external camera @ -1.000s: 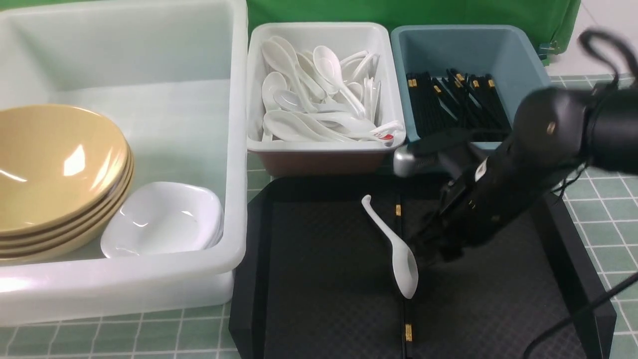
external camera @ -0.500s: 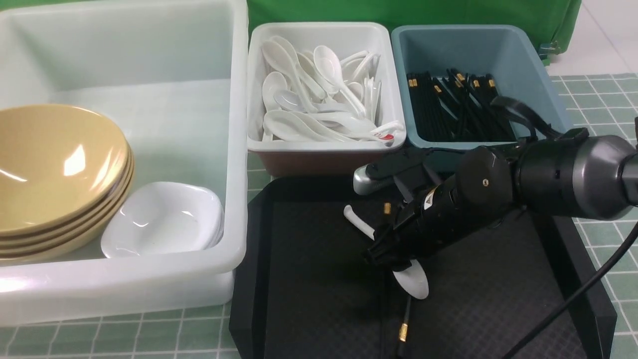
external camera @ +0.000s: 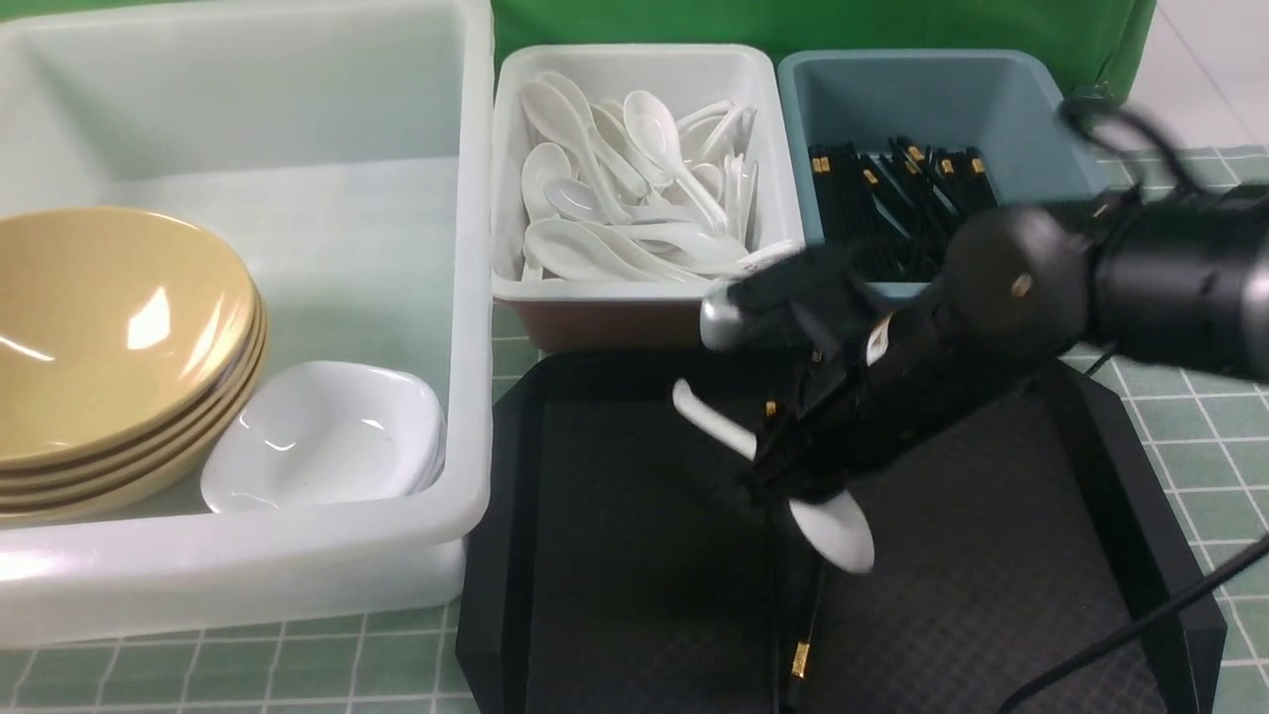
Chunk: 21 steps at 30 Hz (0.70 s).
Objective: On blue table put chopsticks spoon bowls plates into blue grey white boxes.
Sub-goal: 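Reach down and grasp the white spoon resting in the bowl with the right gripper, then place the white spoon into the bin of spoons with the right gripper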
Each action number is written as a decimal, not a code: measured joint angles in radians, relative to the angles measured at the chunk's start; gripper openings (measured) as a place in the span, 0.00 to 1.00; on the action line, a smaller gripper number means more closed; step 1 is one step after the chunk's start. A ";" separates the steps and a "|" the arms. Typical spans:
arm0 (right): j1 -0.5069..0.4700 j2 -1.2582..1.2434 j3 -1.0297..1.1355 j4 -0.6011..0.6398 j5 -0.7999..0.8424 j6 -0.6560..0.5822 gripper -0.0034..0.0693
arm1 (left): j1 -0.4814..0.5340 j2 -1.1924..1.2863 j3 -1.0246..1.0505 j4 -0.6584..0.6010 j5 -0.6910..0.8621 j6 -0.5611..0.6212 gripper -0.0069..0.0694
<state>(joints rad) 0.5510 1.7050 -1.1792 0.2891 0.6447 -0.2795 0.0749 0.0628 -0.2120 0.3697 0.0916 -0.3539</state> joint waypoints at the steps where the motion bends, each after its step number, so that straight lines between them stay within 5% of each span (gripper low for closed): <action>1: 0.000 -0.025 -0.025 -0.002 -0.014 -0.014 0.46 | 0.000 0.000 0.000 0.000 0.000 0.000 0.09; 3: 0.000 -0.047 -0.060 -0.002 -0.077 -0.040 0.46 | 0.000 0.000 0.000 0.000 -0.001 0.001 0.09; 8: -0.001 0.011 -0.138 0.000 -0.608 -0.095 0.46 | 0.000 0.000 0.000 0.000 -0.005 0.001 0.09; 11: -0.017 0.143 -0.247 0.005 -0.727 -0.094 0.46 | 0.000 0.000 0.000 0.000 -0.007 0.001 0.09; 15: -0.046 0.283 -0.393 0.005 -0.601 -0.065 0.47 | 0.000 0.000 0.000 0.000 -0.007 0.001 0.09; 21: -0.099 0.351 -0.567 0.000 -0.065 -0.012 0.62 | 0.000 0.000 0.000 0.000 -0.007 0.001 0.09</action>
<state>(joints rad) 0.4519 2.0558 -1.7463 0.2886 0.5801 -0.2911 0.0749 0.0628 -0.2120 0.3697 0.0848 -0.3526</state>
